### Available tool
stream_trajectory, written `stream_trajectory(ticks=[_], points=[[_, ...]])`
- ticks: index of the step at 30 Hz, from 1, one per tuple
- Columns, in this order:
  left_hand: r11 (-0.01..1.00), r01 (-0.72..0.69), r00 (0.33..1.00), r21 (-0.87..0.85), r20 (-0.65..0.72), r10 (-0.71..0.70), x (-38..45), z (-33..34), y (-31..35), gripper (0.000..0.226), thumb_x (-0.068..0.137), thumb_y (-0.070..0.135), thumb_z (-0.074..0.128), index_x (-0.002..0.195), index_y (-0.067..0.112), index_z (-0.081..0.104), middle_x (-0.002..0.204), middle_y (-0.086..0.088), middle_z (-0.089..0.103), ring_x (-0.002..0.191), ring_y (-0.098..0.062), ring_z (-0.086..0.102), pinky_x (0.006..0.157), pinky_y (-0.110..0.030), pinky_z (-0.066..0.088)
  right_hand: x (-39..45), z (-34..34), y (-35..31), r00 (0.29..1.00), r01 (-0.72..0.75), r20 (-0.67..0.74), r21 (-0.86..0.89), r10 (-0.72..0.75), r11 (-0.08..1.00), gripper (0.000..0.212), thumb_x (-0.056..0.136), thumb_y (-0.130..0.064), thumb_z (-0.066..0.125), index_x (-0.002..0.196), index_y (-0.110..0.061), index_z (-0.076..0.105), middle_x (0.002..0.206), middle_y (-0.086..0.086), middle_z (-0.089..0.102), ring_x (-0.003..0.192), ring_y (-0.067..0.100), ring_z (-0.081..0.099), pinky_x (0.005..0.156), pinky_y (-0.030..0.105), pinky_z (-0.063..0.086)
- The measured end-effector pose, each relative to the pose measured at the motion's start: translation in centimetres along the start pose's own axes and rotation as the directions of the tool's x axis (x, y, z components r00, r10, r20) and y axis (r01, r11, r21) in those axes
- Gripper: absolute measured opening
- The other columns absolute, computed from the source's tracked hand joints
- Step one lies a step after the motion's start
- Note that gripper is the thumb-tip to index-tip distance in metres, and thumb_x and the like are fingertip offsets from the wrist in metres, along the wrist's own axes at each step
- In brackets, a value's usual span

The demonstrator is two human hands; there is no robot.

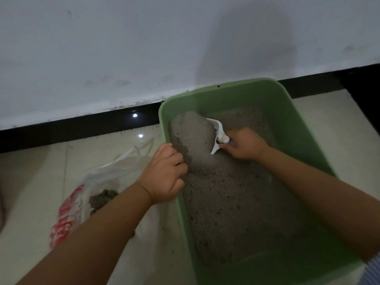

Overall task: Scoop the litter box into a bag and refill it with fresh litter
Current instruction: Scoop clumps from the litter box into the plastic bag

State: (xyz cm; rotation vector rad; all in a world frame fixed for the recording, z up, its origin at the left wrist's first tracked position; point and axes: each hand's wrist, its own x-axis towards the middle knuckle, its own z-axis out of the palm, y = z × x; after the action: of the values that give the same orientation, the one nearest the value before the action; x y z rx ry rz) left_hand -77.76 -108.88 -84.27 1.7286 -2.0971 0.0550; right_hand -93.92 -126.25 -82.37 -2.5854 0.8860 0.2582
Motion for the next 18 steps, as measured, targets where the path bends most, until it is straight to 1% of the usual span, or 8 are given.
stream_trajectory(ticks=[2,4,7,10,12,14,16,18], points=[[1.000,0.005,1.000,0.013,0.007,-0.005,-0.1,0.0,-0.1,0.030,0.066,0.021,0.036,0.053,0.005,0.057,0.056,-0.009,0.049,0.070,-0.018,0.030,0.089,-0.034,0.028,-0.1,0.9,-0.1,0.997,0.039,-0.069,0.018,-0.038,0.999,0.054,0.086,-0.051,0.037,0.085,-0.003,0.061,0.087,0.023,0.066,0.078,0.033,0.062,0.060,0.028,0.030],[1.000,0.008,1.000,0.021,0.016,-0.009,0.1,0.0,-0.1,0.029,0.066,0.021,0.036,0.053,0.005,0.056,0.056,-0.010,0.048,0.070,-0.019,0.029,0.088,-0.033,0.028,-0.2,1.2,-0.5,0.988,0.091,-0.131,0.058,-0.083,0.994,0.052,0.079,-0.055,0.025,0.075,-0.012,0.053,0.082,0.020,0.065,0.073,0.032,0.061,0.058,0.027,0.029],[0.999,0.012,0.999,0.035,0.034,-0.013,0.1,-0.3,-0.1,0.028,0.066,0.020,0.036,0.054,0.006,0.056,0.057,-0.010,0.049,0.070,-0.019,0.030,0.088,-0.033,0.028,-0.1,1.1,-1.0,0.981,0.115,-0.169,0.116,-0.094,0.987,0.046,0.077,-0.047,0.030,0.080,-0.008,0.056,0.084,0.020,0.065,0.075,0.032,0.061,0.059,0.026,0.027],[0.999,0.009,0.999,0.040,0.040,-0.011,-0.1,-0.4,0.0,0.027,0.066,0.019,0.036,0.054,0.005,0.055,0.057,-0.011,0.049,0.070,-0.019,0.030,0.090,-0.033,0.028,-0.2,1.8,-0.7,0.985,0.045,-0.173,0.222,-0.006,0.974,0.049,0.084,-0.043,0.044,0.091,0.002,0.062,0.086,0.021,0.065,0.079,0.031,0.061,0.060,0.026,0.029],[0.999,0.000,0.999,0.052,0.041,-0.002,0.0,-0.5,0.0,0.027,0.066,0.019,0.036,0.054,0.005,0.055,0.057,-0.011,0.049,0.070,-0.019,0.030,0.090,-0.033,0.028,-0.7,2.6,-0.5,0.982,-0.014,-0.169,0.367,0.082,0.930,0.033,0.089,-0.028,0.057,0.095,0.004,0.064,0.079,0.018,0.062,0.075,0.028,0.058,0.060,0.029,0.032],[0.998,-0.007,0.999,0.064,0.045,0.004,0.0,-0.6,0.0,0.027,0.066,0.019,0.036,0.054,0.005,0.055,0.057,-0.011,0.050,0.070,-0.019,0.030,0.091,-0.034,0.028,-1.6,3.2,-0.8,0.969,-0.041,-0.189,0.516,0.160,0.856,0.023,0.088,-0.017,0.059,0.093,0.004,0.064,0.066,0.006,0.053,0.065,0.020,0.050,0.055,0.026,0.031],[0.997,-0.014,0.999,0.073,0.047,0.011,-0.1,-0.7,-0.1,0.027,0.067,0.019,0.035,0.055,0.005,0.055,0.057,-0.011,0.050,0.070,-0.020,0.030,0.091,-0.035,0.028,-2.7,3.4,-0.9,0.943,-0.038,-0.242,0.601,0.227,0.799,0.019,0.088,-0.013,0.060,0.097,0.002,0.066,0.063,0.000,0.051,0.057,0.009,0.044,0.049,0.011,0.031],[0.996,-0.022,0.999,0.081,0.041,0.018,-0.3,-0.6,-0.3,0.027,0.067,0.020,0.035,0.055,0.006,0.055,0.057,-0.010,0.050,0.070,-0.019,0.030,0.091,-0.036,0.029,-3.9,3.2,-0.7,0.912,-0.034,-0.294,0.642,0.287,0.766,0.021,0.086,-0.010,0.061,0.103,0.002,0.066,0.066,-0.002,0.057,0.055,-0.002,0.048,0.050,0.006,0.034]])
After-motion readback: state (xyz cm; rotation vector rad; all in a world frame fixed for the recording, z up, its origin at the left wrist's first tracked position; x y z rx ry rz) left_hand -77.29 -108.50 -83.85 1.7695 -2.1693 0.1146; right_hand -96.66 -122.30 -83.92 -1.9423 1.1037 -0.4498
